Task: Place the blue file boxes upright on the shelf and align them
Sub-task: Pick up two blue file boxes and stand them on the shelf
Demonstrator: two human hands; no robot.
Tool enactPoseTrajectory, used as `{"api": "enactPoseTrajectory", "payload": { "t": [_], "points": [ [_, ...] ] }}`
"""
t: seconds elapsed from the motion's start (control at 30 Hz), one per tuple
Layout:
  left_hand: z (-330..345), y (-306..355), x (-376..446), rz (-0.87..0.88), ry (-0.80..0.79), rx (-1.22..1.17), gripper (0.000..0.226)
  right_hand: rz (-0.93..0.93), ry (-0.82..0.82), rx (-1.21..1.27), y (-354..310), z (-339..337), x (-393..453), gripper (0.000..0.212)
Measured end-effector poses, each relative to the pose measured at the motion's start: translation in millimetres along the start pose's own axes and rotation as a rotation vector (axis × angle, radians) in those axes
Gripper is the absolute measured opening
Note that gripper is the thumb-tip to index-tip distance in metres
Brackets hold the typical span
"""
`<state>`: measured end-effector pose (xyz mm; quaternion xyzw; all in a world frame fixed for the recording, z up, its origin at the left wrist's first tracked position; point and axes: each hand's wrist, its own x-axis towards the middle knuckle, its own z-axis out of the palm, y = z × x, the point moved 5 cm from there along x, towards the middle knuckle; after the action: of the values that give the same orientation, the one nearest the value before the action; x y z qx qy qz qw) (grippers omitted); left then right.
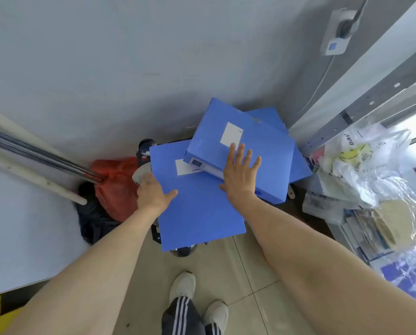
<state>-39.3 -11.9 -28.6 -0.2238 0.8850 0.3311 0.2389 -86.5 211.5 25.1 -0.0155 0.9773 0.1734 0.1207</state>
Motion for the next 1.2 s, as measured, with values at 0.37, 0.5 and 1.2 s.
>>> {"api": "enactPoseTrajectory", "payload": {
  "t": [0.37, 0.5, 1.2],
  "points": [
    [24.3, -10.2, 3.7, -0.142, -0.119, -0.519, 0.065, -0.066, 0.050, -0.004, -1.8, 23.9, 12.7, 0.120],
    [24.7, -18.5, 0.7, -0.237, -0.154, -0.772, 0.050, -0.066, 0.091, 0.066, -0.2, 22.6, 8.1, 0.108],
    [-81.9, 164.3, -133.2, 0.200, 0.360, -0.659, 0.036, 0.266, 0.476, 0.747, 109.6, -153.5, -64.2, 0.078]
  ]
}}
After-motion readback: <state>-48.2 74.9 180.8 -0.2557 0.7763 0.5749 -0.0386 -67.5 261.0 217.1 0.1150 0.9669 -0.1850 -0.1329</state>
